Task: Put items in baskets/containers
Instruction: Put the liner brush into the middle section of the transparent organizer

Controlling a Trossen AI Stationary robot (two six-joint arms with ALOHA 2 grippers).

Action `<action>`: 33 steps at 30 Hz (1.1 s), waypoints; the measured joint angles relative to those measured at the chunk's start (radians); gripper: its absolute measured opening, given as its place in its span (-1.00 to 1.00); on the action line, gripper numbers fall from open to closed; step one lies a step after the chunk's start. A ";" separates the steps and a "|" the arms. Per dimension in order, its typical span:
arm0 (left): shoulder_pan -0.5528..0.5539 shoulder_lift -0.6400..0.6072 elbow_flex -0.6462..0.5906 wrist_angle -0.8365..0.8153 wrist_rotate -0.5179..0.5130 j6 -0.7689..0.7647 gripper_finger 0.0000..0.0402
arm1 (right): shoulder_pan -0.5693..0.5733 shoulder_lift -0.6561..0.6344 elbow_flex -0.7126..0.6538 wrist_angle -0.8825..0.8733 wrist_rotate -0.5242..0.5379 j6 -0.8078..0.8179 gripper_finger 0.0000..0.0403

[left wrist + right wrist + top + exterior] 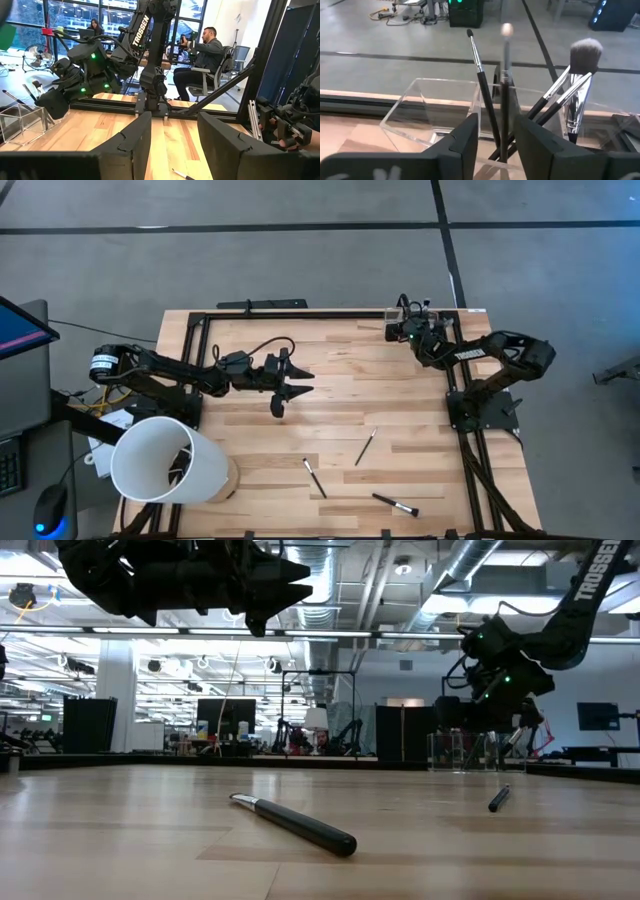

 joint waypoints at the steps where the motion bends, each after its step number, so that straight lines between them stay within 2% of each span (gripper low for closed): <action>1: 0.000 0.000 0.000 0.000 0.000 0.000 -0.21 | 0.000 0.000 0.000 -0.005 -0.005 0.001 -0.37; 8: 0.000 0.000 0.000 -0.001 0.000 0.000 -0.21 | 0.013 -0.020 0.001 -0.038 -0.016 0.002 -0.20; 13: 0.000 0.000 0.000 -0.005 0.000 -0.001 -0.21 | 0.065 -0.104 -0.002 -0.056 -0.040 0.000 -0.16; 23: 0.000 0.000 0.000 -0.030 0.000 -0.005 -0.21 | 0.206 -0.375 -0.001 -0.297 -0.002 -0.023 -0.29; 29: 0.000 0.000 0.000 -0.030 0.000 -0.005 -0.21 | 0.338 -0.516 -0.001 -0.456 -0.034 0.076 -0.37; 33: 0.000 0.000 0.000 -0.030 0.000 -0.031 -0.21 | 0.457 -0.538 -0.001 -0.537 -0.063 0.183 -0.40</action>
